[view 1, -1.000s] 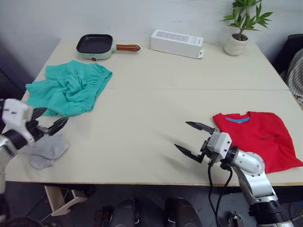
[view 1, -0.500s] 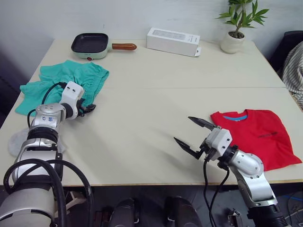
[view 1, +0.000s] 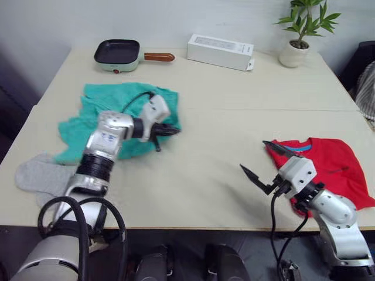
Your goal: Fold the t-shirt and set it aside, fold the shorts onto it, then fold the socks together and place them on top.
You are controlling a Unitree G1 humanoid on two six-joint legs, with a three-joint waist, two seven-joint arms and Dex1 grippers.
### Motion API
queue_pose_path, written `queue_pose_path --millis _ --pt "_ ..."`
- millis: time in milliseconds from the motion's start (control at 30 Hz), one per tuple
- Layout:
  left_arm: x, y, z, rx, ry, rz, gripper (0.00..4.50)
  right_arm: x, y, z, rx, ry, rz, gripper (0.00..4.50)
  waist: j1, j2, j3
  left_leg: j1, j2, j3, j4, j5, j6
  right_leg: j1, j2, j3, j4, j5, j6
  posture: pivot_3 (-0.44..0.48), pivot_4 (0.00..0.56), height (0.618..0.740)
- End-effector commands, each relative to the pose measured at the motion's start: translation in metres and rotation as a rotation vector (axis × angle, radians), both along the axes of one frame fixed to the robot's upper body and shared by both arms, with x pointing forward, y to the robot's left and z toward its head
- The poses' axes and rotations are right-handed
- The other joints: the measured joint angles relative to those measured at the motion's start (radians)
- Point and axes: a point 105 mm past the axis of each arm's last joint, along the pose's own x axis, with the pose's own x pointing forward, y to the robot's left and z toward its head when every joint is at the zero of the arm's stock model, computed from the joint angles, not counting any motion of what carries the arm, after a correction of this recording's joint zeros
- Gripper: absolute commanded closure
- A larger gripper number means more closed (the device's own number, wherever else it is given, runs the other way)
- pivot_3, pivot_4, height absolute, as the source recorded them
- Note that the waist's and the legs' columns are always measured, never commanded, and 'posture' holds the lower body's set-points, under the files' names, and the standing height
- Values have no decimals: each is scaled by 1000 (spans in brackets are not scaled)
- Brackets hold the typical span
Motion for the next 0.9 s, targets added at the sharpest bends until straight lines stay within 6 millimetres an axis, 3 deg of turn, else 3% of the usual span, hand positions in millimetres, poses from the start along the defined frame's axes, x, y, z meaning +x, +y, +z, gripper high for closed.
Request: queue_pose_path --millis 33,133,233,367,500,633,767,900 --pt "-33 -55 -5 -69 50 -140 4458 -2 -9 11 -7 -9 -4 0 0 0 0 0 0 0 0 0 0 0 0 0 0 0 0 0 150 740" --pt "-49 -91 -13 -131 88 -191 4458 -2 -12 13 -17 6 -7 0 1 -1 0 0 1 0 1 1 0 -1 1 0 -1 0 0 0 150 740" --pt "-65 -122 -18 -173 119 -252 3713 -3 -15 13 -29 24 -14 0 5 -1 0 1 1 -1 2 1 1 0 0 1 -1 0 0 0 150 740" --pt "-69 -119 -14 -128 -1 -304 2419 -5 -21 17 -44 31 -26 0 2 0 0 1 2 -1 3 2 2 0 -4 3 -1 1 -2 0 150 740" --pt "-56 -88 -10 -33 -79 -244 1208 -5 -29 24 -68 24 -43 0 0 0 0 2 4 -1 0 2 -2 -1 -4 2 0 0 -3 0 150 740" --pt "-71 -56 7 -122 -89 -328 42 0 -26 32 -77 18 1 0 2 1 0 2 5 -2 0 3 -3 -2 -2 1 0 0 -4 0 150 740" --pt "-72 -7 9 -102 -170 -297 42 -2 -3 24 -109 102 157 0 1 1 0 2 5 -1 2 2 -1 -1 -3 1 0 0 -4 0 150 740" --pt "-79 57 -2 11 -231 -211 42 -20 24 -1 -213 215 359 0 -3 1 0 2 6 -2 1 1 -2 -1 -3 1 -1 0 -5 0 150 740"
